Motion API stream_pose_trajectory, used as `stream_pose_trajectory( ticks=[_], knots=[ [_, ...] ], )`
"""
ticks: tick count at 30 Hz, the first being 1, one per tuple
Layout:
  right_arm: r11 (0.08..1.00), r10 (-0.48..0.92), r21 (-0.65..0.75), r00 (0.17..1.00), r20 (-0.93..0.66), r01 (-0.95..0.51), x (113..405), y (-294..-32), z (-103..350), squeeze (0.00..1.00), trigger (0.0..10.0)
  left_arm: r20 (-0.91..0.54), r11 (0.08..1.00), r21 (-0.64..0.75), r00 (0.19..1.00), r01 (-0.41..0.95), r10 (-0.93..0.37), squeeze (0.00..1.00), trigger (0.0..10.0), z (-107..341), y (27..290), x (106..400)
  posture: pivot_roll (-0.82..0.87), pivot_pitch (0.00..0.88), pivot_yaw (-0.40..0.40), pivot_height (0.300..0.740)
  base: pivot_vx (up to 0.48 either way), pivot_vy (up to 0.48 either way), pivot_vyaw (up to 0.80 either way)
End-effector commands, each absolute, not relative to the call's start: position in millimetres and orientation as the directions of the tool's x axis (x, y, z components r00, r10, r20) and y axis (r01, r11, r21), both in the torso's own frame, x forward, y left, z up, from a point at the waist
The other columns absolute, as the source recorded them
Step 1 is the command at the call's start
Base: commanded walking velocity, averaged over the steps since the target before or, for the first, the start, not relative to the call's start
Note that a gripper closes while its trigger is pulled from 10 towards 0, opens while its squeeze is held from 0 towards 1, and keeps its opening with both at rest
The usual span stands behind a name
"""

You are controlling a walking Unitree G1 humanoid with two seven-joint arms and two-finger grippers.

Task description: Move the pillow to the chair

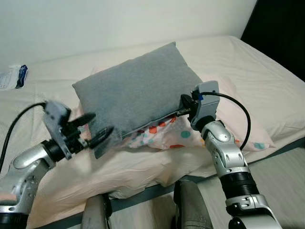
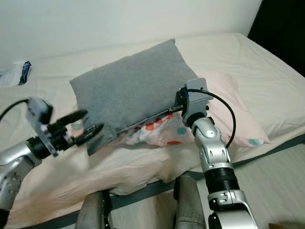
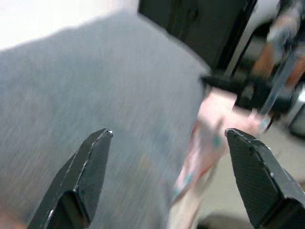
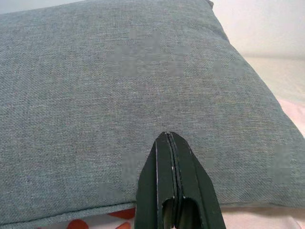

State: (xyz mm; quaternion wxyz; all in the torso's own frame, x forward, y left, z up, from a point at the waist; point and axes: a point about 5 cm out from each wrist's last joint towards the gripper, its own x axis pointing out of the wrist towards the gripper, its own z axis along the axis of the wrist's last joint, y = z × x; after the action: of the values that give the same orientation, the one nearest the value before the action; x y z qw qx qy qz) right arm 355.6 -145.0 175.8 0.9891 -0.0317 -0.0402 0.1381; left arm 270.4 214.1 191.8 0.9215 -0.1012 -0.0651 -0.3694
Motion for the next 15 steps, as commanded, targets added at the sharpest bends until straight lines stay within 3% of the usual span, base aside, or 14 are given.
stream_pose_trajectory(
  ticks=[1, 7, 8, 9, 13, 15],
  knots=[
    [0.958, 0.283, -0.071, 0.957, 0.065, -0.279, 353.4, -143.4, 174.3, 0.0, 10.0, 0.232, 0.693, -0.239, 0.734, 0.68, -0.639, 0.0, 10.0, 192.6, 216.6, 271.6, 0.01, 0.113, -0.019, 0.572, 0.0, 0.0, 0.0],
    [0.957, 0.285, -0.073, 0.956, 0.065, -0.28, 353.5, -143.7, 174.3, 0.0, 10.0, 0.14, 0.74, -0.362, 0.818, 0.567, -0.558, 0.02, 10.0, 184.9, 223.5, 286.4, 0.01, 0.108, -0.021, 0.572, 0.0, 0.0, 0.0],
    [0.957, 0.286, -0.072, 0.956, 0.065, -0.281, 353.7, -143.4, 174.1, 0.0, 10.0, 0.043, 0.801, -0.361, 0.866, 0.478, -0.498, 0.15, 10.0, 174.1, 228.4, 294.5, 0.01, 0.105, -0.023, 0.572, 0.0, 0.0, 0.0],
    [0.957, 0.286, -0.071, 0.956, 0.065, -0.281, 354.1, -142.7, 173.8, 0.0, 10.0, -0.048, 0.857, -0.366, 0.912, 0.363, -0.407, 1.0, 10.0, 163.1, 235.3, 303.2, 0.01, 0.104, -0.021, 0.572, 0.0, 0.0, 0.0],
    [0.958, 0.282, -0.065, 0.957, 0.065, -0.278, 355.7, -140.6, 173.3, 0.0, 10.0, -0.169, 0.923, -0.361, 0.964, 0.133, -0.205, 1.0, 10.0, 147.3, 247.7, 321.3, 0.0, 0.106, -0.018, 0.572, 0.0, 0.0, 0.0],
    [0.959, 0.281, -0.064, 0.957, 0.067, -0.277, 356.1, -140.4, 174.0, 0.0, 10.0, -0.187, 0.933, -0.34, 0.965, 0.114, -0.186, 1.0, 10.0, 145.6, 248.7, 324.2, 0.0, 0.108, -0.016, 0.572, 0.0, 0.0, 0.0]
  ],
)
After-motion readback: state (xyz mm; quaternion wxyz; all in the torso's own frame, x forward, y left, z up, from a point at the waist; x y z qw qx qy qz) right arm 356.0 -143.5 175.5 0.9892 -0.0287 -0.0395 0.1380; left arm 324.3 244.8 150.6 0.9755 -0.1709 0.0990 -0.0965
